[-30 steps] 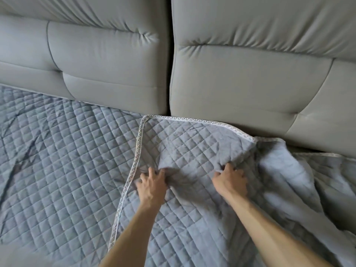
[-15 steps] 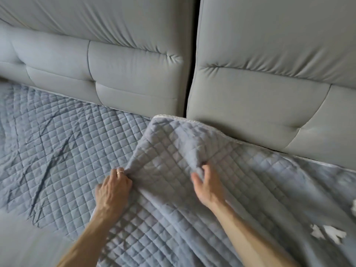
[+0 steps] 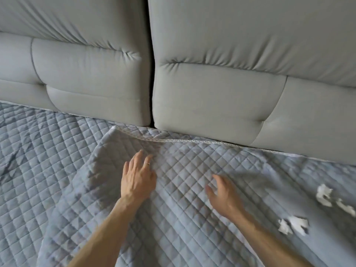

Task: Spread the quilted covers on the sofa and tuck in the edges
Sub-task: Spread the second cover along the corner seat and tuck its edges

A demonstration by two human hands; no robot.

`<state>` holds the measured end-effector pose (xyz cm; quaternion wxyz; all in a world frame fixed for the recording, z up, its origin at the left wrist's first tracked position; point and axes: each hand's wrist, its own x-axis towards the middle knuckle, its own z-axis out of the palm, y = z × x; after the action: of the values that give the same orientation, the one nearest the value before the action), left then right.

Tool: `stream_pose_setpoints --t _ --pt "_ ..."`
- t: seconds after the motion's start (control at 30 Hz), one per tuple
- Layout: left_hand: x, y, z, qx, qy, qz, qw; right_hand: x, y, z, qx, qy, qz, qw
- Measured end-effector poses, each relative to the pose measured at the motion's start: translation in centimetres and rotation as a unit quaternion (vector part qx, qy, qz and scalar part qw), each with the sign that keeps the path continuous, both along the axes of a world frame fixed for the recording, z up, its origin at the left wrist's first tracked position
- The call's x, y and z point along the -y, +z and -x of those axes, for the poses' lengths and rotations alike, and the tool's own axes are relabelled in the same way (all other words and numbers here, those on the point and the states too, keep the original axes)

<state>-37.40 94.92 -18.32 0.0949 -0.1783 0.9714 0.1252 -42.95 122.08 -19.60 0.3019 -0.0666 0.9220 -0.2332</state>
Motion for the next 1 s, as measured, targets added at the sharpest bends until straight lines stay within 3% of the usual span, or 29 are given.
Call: stream_pose_setpoints --t 0.17,0.37,0.47,0.53,0.67,0.73,0.83,0.9,1.0 --pt "-7.9 -1.0 7.6 0.06 -0.067 -0.066 0.994 -7.1 0.0 4.5 -0.097 -0.098 -0.029 0.99" --pt "-13.6 -4.8 15.3 0.102 -0.052 -0.085 0.99 -12.4 -3.7 10.6 -0.162 -0.146 -0.05 0.975" --pt "-14.7 -7.3 17.1 0.106 -0.036 -0.051 0.992 -13.7 -5.7 12.6 -0.098 -0.184 -0.073 0.975" --pt "-15.2 -7.8 17.0 0.065 -0.036 -0.032 0.997 -14.3 -6.3 13.7 -0.052 -0.249 -0.077 0.964" --pt "-15.4 -7.1 14.3 -0.045 -0.118 -0.009 0.992 -14.3 -5.6 16.6 0.108 -0.333 -0.079 0.933" --pt "-14.9 -6.7 13.7 -0.078 -0.155 -0.003 0.985 -13.7 -5.7 17.4 0.126 -0.345 -0.068 0.928" --pt "-14.4 -6.1 14.4 -0.097 -0.173 0.0 0.98 -12.5 -6.4 17.3 0.146 -0.364 0.005 0.92" --pt "-14.1 -5.8 14.8 -0.108 -0.199 0.006 0.974 -11.8 -6.2 17.1 0.18 -0.428 0.092 0.881" --pt "-13.8 -5.3 14.5 -0.119 -0.232 -0.006 0.965 -11.5 -6.3 17.2 0.192 -0.483 0.133 0.844"
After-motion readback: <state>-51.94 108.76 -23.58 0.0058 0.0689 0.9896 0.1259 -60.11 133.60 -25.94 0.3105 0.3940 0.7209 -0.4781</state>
